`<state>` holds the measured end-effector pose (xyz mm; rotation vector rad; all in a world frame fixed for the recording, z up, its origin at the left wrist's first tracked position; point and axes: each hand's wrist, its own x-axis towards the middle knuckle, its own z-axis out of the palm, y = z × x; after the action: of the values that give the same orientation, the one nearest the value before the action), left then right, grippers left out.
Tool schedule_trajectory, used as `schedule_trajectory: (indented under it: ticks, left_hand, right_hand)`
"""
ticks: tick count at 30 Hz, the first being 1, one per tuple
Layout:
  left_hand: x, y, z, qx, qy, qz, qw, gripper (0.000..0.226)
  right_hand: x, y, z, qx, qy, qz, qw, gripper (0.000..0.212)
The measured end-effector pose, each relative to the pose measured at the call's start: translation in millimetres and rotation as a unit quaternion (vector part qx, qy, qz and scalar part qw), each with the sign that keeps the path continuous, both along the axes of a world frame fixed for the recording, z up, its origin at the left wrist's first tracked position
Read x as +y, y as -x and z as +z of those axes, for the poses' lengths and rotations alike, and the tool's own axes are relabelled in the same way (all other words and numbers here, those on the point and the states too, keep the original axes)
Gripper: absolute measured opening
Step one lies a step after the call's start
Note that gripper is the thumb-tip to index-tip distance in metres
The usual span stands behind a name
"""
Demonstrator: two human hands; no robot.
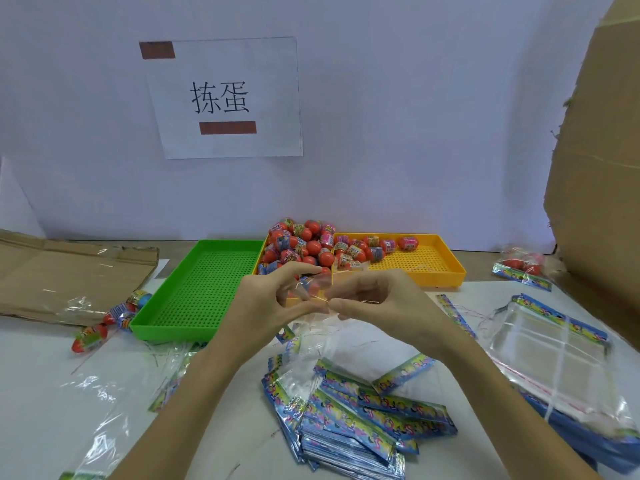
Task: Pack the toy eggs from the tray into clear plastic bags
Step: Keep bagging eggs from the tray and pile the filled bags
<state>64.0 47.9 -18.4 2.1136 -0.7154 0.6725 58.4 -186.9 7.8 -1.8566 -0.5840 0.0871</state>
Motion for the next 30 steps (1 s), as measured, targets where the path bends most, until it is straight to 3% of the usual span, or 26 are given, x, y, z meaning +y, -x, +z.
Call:
schedule_trajectory:
  ticks: [2, 7, 11, 13, 18, 23, 25, 27, 30]
  left_hand:
    - [0, 0, 1, 0.007, -0.002, -0.006, 1.0, 0.057]
    - [-2, 4, 6, 0.017, -0.027, -0.034, 0.999, 0.072]
    - [-2, 7, 10, -0.12, -0.177, 0.04, 0.976, 0.09]
    - [-5, 8, 11, -0.144, -0.208, 0.052, 0.966, 0.091]
    - [-13, 6, 6, 0.022, -0.1, -0.024, 0.994, 0.057]
    - [0, -1, 4, 0.074, -0.001, 0.013, 0.997, 0.038]
    - [3, -3, 3, 0.085, 0.041, 0.039, 0.995, 0.036]
    - [4, -5, 1, 0.108, 0.082, 0.059, 0.989, 0.034]
    - [4, -7, -1, 0.136, 0.134, 0.063, 0.979, 0.033]
  right_hand:
    - [-1, 0, 2, 0.005, 0.008, -0.002, 1.0, 0.007]
    - [-6, 2, 8, 0.052, -0.012, 0.026, 0.998, 0.015]
    - [-3, 2, 6, 0.026, 0.011, 0.013, 1.0, 0.016]
    - [4, 5, 3, -0.004, 0.023, 0.007, 1.0, 0.015]
    - [15, 6, -2, -0.086, 0.031, -0.014, 0.996, 0.031]
    - [3, -6, -2, -0.088, -0.165, -0.079, 0.979, 0.031]
    - [-2, -18, -9, -0.109, -0.121, -0.167, 0.972, 0.026]
    - [-1, -31, -19, -0.126, 0.002, -0.231, 0.965, 0.024]
    - [7, -51, -36, -0.112, 0.17, -0.232, 0.951, 0.036]
